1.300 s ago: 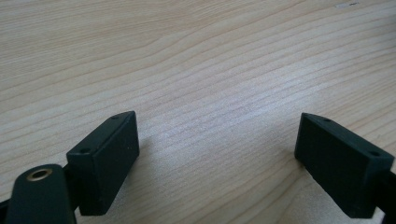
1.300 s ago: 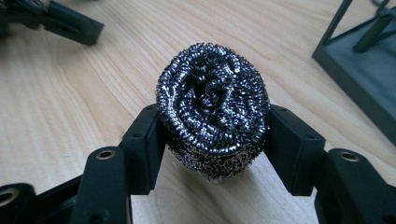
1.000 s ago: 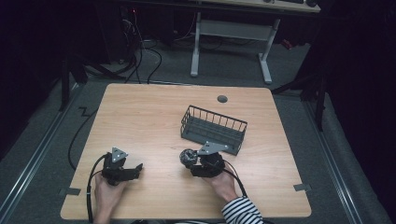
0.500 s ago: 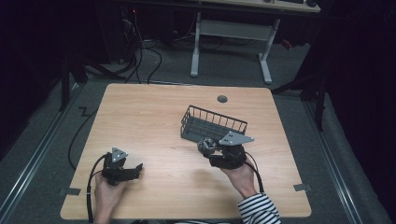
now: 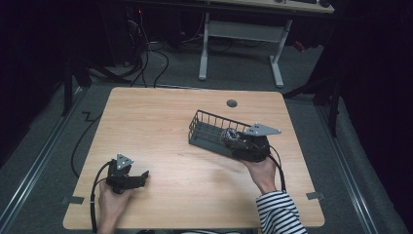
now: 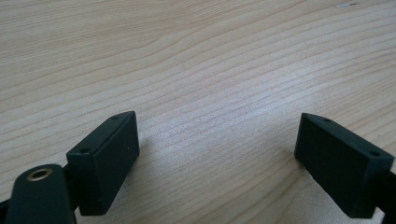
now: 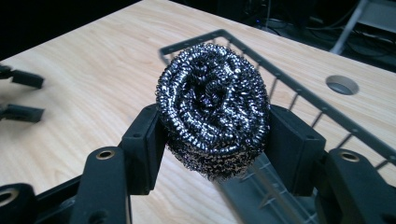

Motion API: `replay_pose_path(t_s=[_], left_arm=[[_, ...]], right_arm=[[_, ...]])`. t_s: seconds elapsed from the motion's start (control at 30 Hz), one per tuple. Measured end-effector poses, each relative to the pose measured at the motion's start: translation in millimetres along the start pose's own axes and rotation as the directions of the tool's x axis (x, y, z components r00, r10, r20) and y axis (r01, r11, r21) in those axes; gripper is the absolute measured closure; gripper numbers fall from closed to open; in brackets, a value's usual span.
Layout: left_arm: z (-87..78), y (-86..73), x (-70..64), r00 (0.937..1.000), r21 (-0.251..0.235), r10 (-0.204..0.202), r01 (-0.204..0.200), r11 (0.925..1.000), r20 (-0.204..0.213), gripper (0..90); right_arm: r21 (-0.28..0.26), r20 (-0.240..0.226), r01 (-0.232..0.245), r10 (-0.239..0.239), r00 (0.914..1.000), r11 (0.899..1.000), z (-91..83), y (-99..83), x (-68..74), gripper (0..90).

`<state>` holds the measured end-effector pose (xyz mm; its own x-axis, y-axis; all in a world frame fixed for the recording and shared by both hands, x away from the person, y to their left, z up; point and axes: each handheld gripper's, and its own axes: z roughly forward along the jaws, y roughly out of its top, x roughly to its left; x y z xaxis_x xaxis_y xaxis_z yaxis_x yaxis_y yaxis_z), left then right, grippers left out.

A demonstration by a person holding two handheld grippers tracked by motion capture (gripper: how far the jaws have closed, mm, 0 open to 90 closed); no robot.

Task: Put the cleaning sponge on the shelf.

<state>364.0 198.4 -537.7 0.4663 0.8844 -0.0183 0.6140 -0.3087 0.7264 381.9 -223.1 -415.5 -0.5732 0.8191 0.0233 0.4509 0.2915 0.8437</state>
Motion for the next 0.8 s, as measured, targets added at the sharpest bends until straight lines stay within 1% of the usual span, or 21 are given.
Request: replay_pose_path(t_s=[0.1, 0.13, 0.23, 0.33, 0.43, 0.6, 0.67, 0.8], left_arm=[[0.0, 0.0, 0.0, 1.0, 0.0, 0.0, 0.0, 1.0, 0.0, 14.1], [0.0, 0.0, 0.0, 1.0, 0.0, 0.0, 0.0, 1.0, 0.0, 14.2], [0.0, 0.0, 0.0, 1.0, 0.0, 0.0, 0.0, 1.0, 0.0, 14.2], [0.0, 0.0, 0.0, 1.0, 0.0, 0.0, 0.0, 1.0, 0.0, 14.2], [0.1, 0.0, 0.0, 1.0, -0.001, 0.0, 0.0, 1.0, -0.001, 14.1], [0.0, 0.0, 0.0, 1.0, 0.0, 0.0, 0.0, 1.0, 0.0, 14.2], [0.0, 0.0, 0.0, 1.0, 0.0, 0.0, 0.0, 1.0, 0.0, 14.2], [-0.1, 0.0, 0.0, 1.0, 0.0, 0.0, 0.0, 1.0, 0.0, 14.3]], right_arm=[[0.015, 0.024, -0.021, 0.021, 0.9995, 1.0, 4.5, 2.3, -9.4, 41.5], [0.022, 0.034, -0.039, 0.039, 0.9987, 0.999, 6.1, 2.7, -12.8, 41.3], [0.042, 0.073, -0.069, 0.066, 0.9952, 0.997, 11.8, 3.6, -24.4, 41.2], [0.072, 0.098, -0.083, 0.076, 0.9923, 0.994, 18.1, 4.8, -33.0, 41.0], [0.095, 0.107, -0.075, 0.065, 0.9921, 0.993, 23.2, 5.7, -35.6, 40.9], [0.127, 0.113, -0.085, 0.071, 0.9911, 0.988, 31.5, 3.0, -37.4, 40.6], [0.135, 0.114, -0.08, 0.065, 0.9914, 0.988, 34.2, 2.8, -37.6, 40.2], [0.149, 0.12, -0.09, 0.072, 0.9902, 0.985, 39.2, 1.5, -39.2, 38.6]])
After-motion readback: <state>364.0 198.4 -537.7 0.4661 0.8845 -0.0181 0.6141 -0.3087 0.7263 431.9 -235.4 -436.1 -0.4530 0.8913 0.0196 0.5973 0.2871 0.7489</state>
